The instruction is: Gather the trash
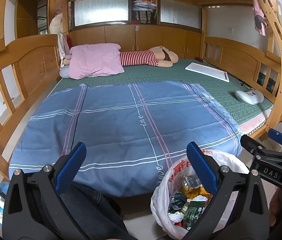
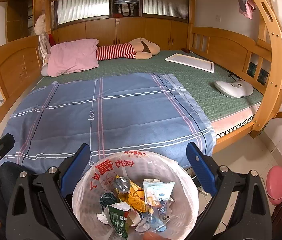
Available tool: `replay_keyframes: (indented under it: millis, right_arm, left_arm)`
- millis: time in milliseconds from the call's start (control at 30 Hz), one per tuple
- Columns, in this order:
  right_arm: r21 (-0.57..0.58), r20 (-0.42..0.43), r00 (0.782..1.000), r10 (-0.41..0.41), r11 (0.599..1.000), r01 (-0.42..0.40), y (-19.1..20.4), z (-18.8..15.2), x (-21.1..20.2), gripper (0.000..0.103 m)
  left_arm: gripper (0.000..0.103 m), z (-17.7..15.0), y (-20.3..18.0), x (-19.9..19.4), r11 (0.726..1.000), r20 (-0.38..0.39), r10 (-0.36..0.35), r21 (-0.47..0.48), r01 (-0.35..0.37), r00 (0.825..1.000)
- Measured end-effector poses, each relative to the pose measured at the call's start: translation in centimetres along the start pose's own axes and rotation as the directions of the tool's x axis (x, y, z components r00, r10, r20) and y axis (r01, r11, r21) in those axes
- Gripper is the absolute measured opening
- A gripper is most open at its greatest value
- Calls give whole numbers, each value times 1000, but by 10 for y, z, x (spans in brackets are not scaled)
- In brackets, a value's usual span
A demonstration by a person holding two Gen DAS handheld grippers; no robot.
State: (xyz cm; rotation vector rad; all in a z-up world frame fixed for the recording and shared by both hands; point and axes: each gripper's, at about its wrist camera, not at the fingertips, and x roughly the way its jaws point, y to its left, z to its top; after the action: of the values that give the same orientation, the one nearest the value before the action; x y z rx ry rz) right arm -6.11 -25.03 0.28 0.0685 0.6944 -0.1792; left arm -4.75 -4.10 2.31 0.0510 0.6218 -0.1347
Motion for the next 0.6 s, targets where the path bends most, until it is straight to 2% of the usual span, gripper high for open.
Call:
replay_keyframes:
  millis: [600]
  right_arm:
    - [7,-2,1000,-1,1000,1,-2,-1,2,95]
  left_arm:
    - [100,-1,0,0,1000,3,4,3,-4,1000]
